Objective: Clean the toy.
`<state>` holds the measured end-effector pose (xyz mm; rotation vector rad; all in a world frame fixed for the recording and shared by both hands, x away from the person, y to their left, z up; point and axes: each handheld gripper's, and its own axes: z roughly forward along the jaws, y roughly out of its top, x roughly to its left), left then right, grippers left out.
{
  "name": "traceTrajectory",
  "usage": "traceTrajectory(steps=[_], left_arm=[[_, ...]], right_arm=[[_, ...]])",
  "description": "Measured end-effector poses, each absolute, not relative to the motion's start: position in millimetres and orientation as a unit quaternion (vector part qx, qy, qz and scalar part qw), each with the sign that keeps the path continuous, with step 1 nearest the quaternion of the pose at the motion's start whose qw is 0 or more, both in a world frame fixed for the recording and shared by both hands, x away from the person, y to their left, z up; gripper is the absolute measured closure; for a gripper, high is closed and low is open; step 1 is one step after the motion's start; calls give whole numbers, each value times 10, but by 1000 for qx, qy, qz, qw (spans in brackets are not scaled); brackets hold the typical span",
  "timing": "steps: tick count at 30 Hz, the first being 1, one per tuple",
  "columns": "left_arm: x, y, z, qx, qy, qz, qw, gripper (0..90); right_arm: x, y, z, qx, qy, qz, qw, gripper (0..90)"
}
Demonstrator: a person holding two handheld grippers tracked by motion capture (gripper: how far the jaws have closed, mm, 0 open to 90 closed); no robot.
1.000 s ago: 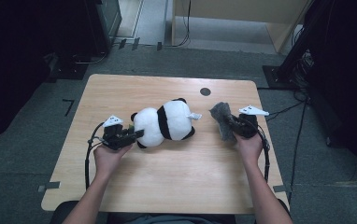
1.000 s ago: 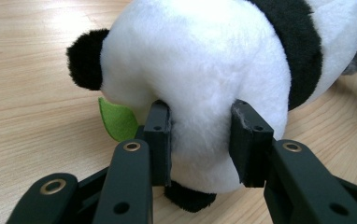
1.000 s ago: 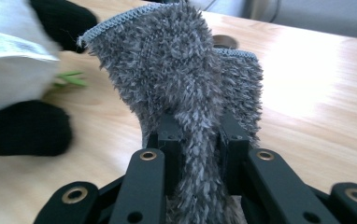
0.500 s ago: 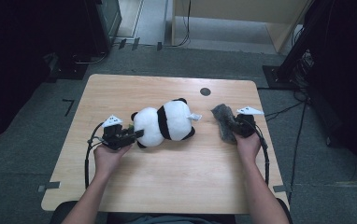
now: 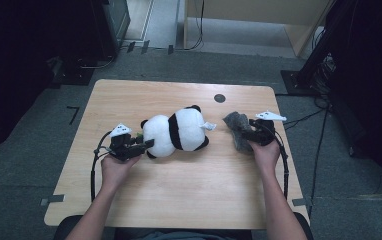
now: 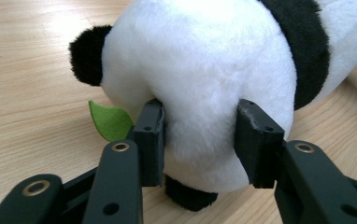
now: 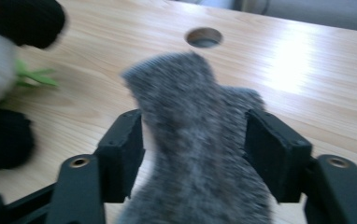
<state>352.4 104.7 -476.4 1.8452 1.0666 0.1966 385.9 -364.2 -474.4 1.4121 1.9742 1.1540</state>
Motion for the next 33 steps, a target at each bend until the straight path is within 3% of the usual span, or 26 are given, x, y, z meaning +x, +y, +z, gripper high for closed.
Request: traceTrajectory(steps=[13, 20, 25, 33], left_arm=[[3520, 1054, -4801, 753, 436, 77, 487, 465], [3524, 1042, -4817, 757, 429, 78, 486, 388], [3513, 1030, -4803, 758, 432, 80, 483, 384], [3505, 1015, -4791, 754, 437, 78, 485, 385]], right_arm=[[3725, -3217, -4535, 445, 745, 463, 182, 300], [3665, -3038, -4458, 428, 749, 476, 170, 167], [3621, -2919, -4431, 410, 746, 502, 152, 92], [3577, -2601, -4494, 365, 768, 513, 120, 100]])
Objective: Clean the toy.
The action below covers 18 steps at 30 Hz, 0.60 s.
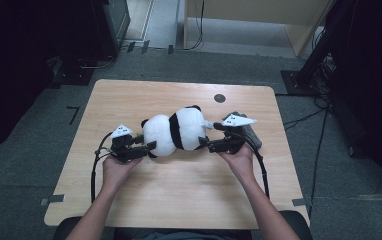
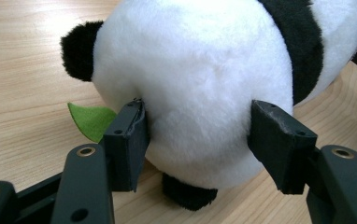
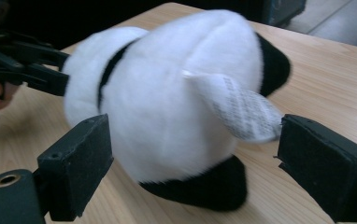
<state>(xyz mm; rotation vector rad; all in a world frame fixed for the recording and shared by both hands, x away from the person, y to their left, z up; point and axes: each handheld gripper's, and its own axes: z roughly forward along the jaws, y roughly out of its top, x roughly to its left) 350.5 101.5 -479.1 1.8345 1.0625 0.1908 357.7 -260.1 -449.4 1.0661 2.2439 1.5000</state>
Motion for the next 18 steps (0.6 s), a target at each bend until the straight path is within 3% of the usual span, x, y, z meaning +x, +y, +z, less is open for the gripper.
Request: traceTrajectory(steps=[12, 18], left_arm=[[3482, 923, -4782, 758, 431, 79, 484, 350], [3491, 909, -4791, 756, 432, 75, 485, 356]], right_arm=[[3716, -2268, -4715, 371, 781, 479, 150, 31], [3751, -2218, -4786, 351, 790, 478, 155, 40]])
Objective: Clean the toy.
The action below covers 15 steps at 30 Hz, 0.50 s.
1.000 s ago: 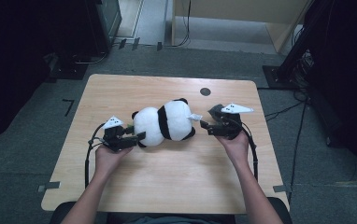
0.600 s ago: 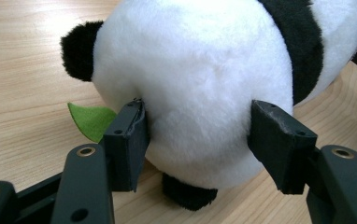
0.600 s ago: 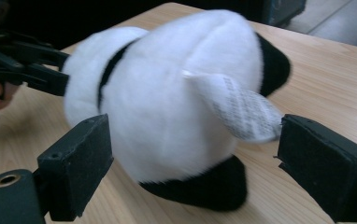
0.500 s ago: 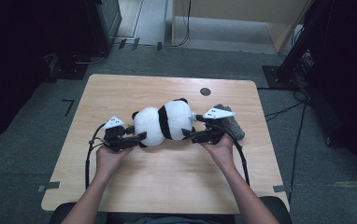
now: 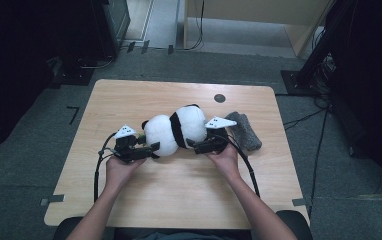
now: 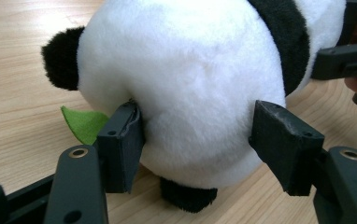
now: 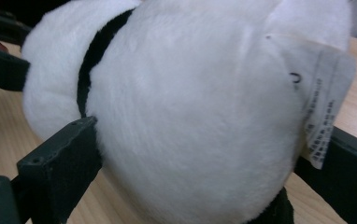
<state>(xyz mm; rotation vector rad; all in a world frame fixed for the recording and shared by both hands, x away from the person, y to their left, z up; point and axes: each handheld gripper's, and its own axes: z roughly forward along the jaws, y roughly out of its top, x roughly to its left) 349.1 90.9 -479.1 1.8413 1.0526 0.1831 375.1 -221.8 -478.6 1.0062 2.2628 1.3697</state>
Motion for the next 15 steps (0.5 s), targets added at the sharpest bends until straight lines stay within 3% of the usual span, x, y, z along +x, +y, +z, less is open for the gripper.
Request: traceTrajectory(steps=[4, 9, 15], left_arm=[[3494, 901, -4791, 755, 433, 72, 488, 362], [3502, 927, -4763, 762, 417, 81, 490, 367], [3528, 1053, -4696, 765, 408, 95, 489, 342]], right_arm=[[3768, -2199, -4793, 349, 794, 467, 169, 156], [3795, -2249, -4712, 365, 798, 458, 140, 433], [3820, -2388, -4651, 353, 799, 467, 140, 480]])
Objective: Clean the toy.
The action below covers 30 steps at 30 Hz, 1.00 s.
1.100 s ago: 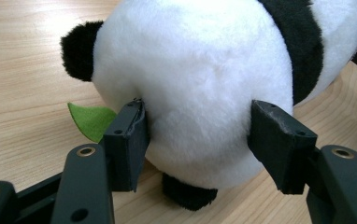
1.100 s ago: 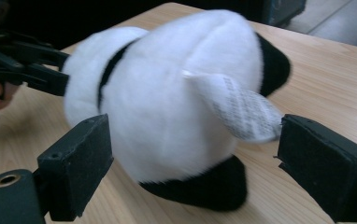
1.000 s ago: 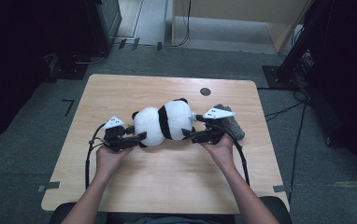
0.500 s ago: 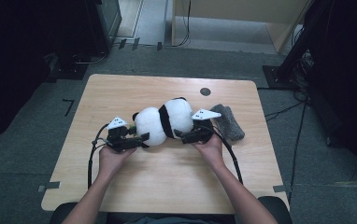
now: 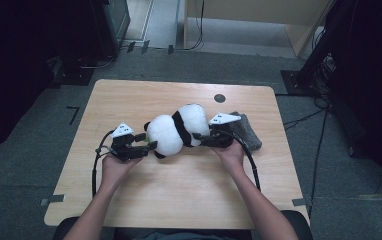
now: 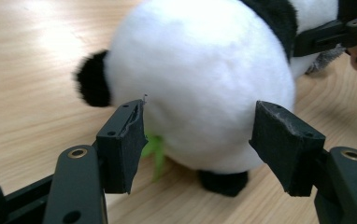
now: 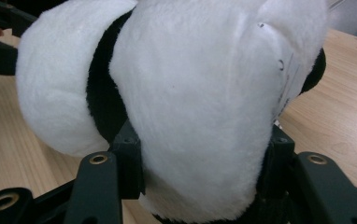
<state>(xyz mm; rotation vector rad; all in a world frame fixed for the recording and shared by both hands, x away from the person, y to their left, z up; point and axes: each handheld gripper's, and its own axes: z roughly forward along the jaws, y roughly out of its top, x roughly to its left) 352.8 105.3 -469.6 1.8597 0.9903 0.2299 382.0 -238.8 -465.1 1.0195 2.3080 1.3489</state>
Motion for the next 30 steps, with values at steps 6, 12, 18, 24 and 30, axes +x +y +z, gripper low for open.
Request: traceTrajectory(steps=[6, 12, 18, 24, 30], left_arm=[[3563, 1222, -4642, 757, 399, 96, 509, 342], [3548, 1257, -4642, 776, 363, 95, 506, 334], [3509, 1088, -4637, 801, 316, 79, 502, 324], [3464, 979, -4665, 819, 264, 64, 505, 268], [3390, 868, -4671, 824, 221, 53, 518, 178]], right_arm=[[3815, -2512, -4522, 337, 803, 471, 141, 480], [3779, -2649, -4378, 317, 811, 479, 110, 475], [3753, -2832, -4282, 294, 805, 506, 94, 469], [3733, -2842, -4256, 247, 821, 510, 70, 467], [3777, -2808, -4311, 241, 818, 521, 42, 452]])
